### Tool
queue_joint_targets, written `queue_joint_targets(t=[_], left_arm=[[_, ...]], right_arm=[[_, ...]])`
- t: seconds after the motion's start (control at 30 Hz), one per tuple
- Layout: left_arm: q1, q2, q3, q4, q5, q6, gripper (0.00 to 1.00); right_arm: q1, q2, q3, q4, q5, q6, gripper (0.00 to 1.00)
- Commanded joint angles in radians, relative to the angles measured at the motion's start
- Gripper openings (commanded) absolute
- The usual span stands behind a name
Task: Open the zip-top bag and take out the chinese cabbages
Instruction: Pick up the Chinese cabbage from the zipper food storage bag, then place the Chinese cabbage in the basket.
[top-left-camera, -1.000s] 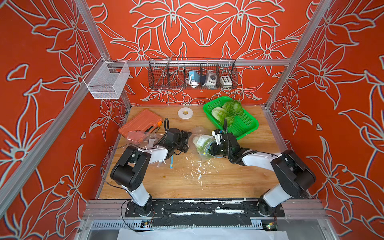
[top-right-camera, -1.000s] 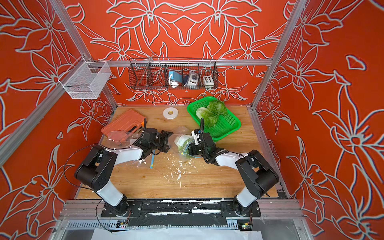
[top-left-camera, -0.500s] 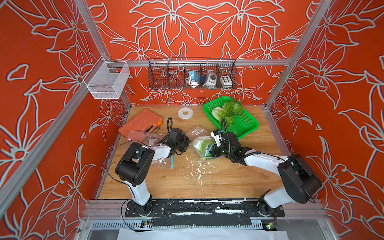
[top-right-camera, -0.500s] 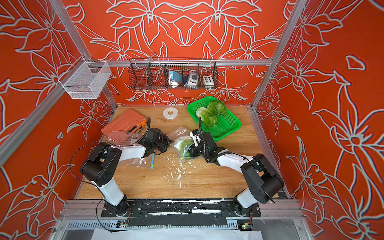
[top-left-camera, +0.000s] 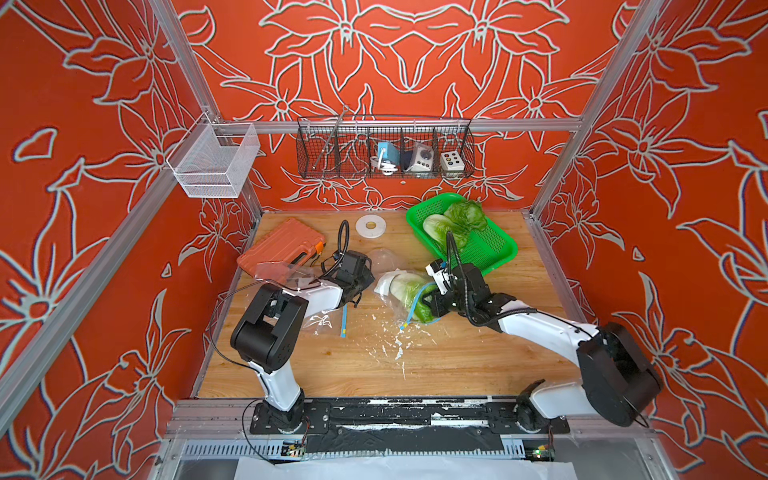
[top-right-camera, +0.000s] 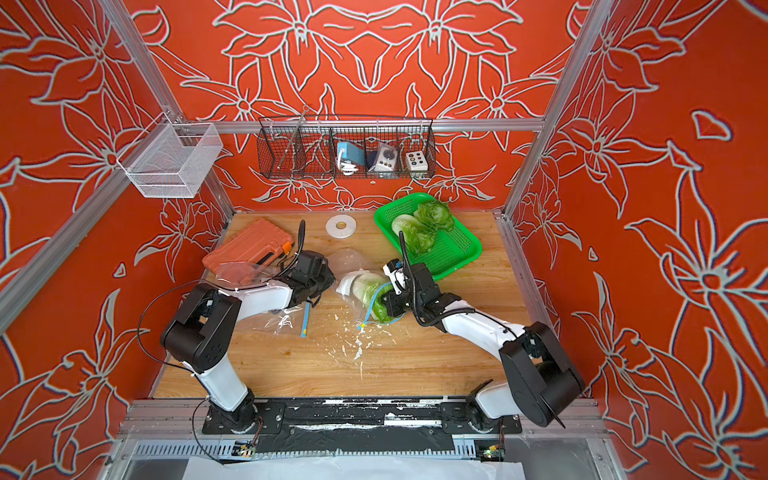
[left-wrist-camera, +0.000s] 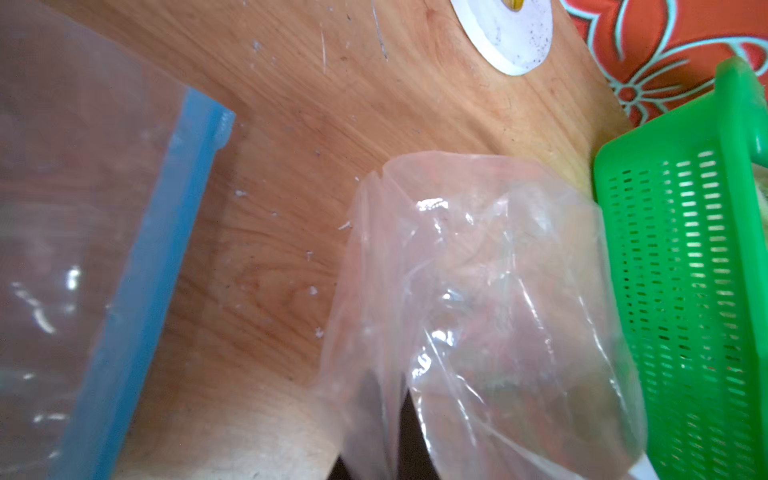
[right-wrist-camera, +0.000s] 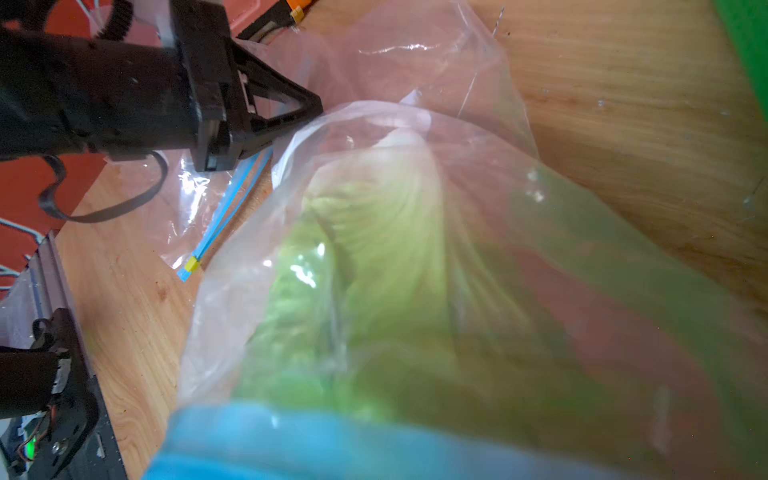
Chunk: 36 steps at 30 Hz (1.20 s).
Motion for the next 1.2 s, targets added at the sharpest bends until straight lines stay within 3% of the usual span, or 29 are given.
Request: queue_joint_targets(t=[0.0,0.2,0.47,0.57,0.7,0.8,0.97,1.0,1.17], left_arm=[[0.005,0.005,0.029,-0.059,-0.097,0.034,0.00],[0.059,0.057,0.075,-0.100,-0.095,-0.002,0.00],[0.088,0.069,0.076,-0.090,-0.080,0.005,0.00],[0.087,0.060,0.063,-0.077,-0.069,0.009,0.00],[0.085,0.027,0.045,-0.068,-0.053,0.019,0.00],[0.085,-0.007,0.041,-0.062,-0.027,0.029,0.28],[0.081,-0.085,0.057,-0.067,-0.014,0.089,0.94],[0.078,-0.102,0.060,-0.069,-0.019,0.104,0.98],[0.057,-0.199,0.059,-0.078,-0.057,0.179,0.99]], right_arm=[[-0.023,-0.089,-0.010,-0.054,-0.036,-0.047,0.00],[-0.042,-0.341,-0.075,-0.200,0.040,-0.070,0.00],[-0.076,-0.648,-0.085,-0.292,0.377,0.003,0.00],[-0.130,-0.621,-0.039,-0.258,0.435,0.026,0.00],[-0.230,-0.456,0.064,-0.228,0.518,0.103,0.00],[-0.281,-0.304,0.123,-0.124,0.528,0.155,0.00],[-0.318,-0.040,0.256,-0.046,0.582,0.262,0.00],[-0.324,-0.003,0.280,-0.039,0.591,0.275,0.00],[-0.336,0.170,0.397,0.004,0.633,0.325,0.00]])
